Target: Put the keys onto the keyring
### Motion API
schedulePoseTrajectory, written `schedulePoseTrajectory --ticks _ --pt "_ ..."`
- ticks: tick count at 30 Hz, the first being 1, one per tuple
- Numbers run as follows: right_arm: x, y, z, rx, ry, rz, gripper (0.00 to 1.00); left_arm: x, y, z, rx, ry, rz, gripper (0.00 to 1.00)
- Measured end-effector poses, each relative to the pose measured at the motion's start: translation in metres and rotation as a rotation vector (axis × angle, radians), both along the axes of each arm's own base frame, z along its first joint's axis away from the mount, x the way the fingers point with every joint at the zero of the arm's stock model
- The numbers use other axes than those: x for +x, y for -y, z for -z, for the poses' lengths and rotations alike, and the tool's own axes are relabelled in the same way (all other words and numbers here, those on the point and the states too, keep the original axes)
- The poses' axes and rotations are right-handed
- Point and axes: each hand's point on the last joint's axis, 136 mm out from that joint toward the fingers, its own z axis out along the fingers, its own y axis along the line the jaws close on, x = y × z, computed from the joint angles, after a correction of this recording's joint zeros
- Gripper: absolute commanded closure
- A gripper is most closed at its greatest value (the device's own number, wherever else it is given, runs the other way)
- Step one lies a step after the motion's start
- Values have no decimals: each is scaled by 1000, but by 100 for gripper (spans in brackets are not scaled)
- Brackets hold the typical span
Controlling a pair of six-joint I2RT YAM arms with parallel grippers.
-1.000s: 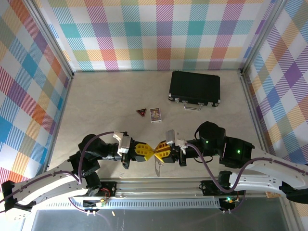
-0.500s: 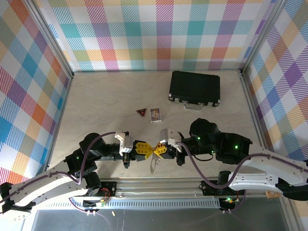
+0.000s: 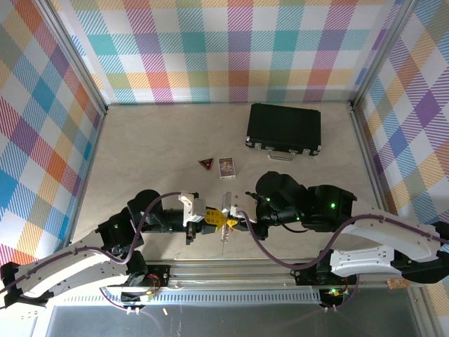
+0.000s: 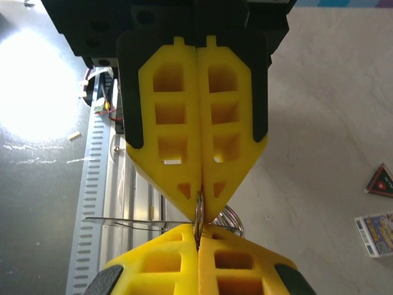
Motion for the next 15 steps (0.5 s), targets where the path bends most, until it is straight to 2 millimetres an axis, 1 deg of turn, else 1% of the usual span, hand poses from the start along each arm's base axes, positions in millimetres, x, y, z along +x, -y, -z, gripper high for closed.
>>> schedulePoseTrajectory --ticks 4,6,8,9,15 --pt "-1 1 -1 8 2 0 100 -1 1 -1 -2 5 9 100" --pt "-2 2 -6 43 6 -3 96 -3 1 -6 -13 9 21 100" --pt "-5 2 -12 93 10 -7 91 -6 2 -12 -35 15 39 100" --pt "-7 2 -14 119 10 -7 90 -7 2 -15 -47 18 47 100" --pt "-12 3 -35 265 10 -19 88 -14 3 -37 -137 25 88 100"
